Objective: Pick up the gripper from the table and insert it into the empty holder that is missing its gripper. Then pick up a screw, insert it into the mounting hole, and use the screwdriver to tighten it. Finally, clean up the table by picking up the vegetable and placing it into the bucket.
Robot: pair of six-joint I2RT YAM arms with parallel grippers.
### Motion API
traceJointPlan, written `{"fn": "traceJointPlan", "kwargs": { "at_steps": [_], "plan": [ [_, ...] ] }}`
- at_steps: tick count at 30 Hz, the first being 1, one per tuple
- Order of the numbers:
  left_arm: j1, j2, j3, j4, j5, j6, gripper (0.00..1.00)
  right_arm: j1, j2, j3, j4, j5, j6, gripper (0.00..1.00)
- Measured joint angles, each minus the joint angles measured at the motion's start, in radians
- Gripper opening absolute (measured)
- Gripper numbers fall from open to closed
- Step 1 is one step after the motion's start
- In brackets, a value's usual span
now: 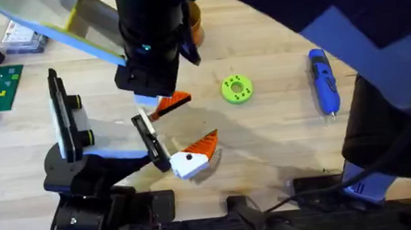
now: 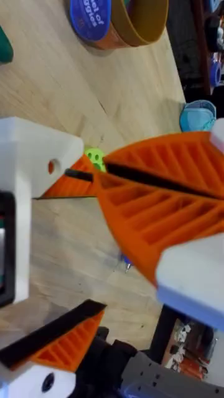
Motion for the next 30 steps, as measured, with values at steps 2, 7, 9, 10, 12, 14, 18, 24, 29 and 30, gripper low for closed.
{"fn": "traceJointPlan", "kwargs": {
  "at_steps": [2, 7, 9, 10, 12, 14, 18, 24, 29, 30],
  "plan": [
    [0.000, 0.000, 0.000, 0.000, 0.000, 0.000, 0.990, 0.000, 0.000, 0.000, 0.000, 0.000, 0.000, 0.003],
    [0.000, 0.000, 0.000, 0.000, 0.000, 0.000, 0.990, 0.000, 0.000, 0.000, 0.000, 0.000, 0.000, 0.003],
    [0.000, 0.000, 0.000, 0.000, 0.000, 0.000, 0.990, 0.000, 0.000, 0.000, 0.000, 0.000, 0.000, 0.003],
    [0.000, 0.000, 0.000, 0.000, 0.000, 0.000, 0.990, 0.000, 0.000, 0.000, 0.000, 0.000, 0.000, 0.003],
    [0.000, 0.000, 0.000, 0.000, 0.000, 0.000, 0.990, 0.000, 0.000, 0.000, 0.000, 0.000, 0.000, 0.003],
    [0.000, 0.000, 0.000, 0.000, 0.000, 0.000, 0.990, 0.000, 0.000, 0.000, 0.000, 0.000, 0.000, 0.003],
    [0.000, 0.000, 0.000, 0.000, 0.000, 0.000, 0.990, 0.000, 0.000, 0.000, 0.000, 0.000, 0.000, 0.003],
    [0.000, 0.000, 0.000, 0.000, 0.000, 0.000, 0.990, 0.000, 0.009, 0.000, 0.000, 0.000, 0.000, 0.003],
    [0.000, 0.000, 0.000, 0.000, 0.000, 0.000, 0.990, 0.000, 0.021, 0.000, -0.001, 0.000, 0.000, 0.003],
    [0.000, 0.000, 0.000, 0.000, 0.000, 0.000, 0.990, 0.000, 0.022, 0.000, -0.001, 0.000, 0.000, 0.003]
  ]
}}
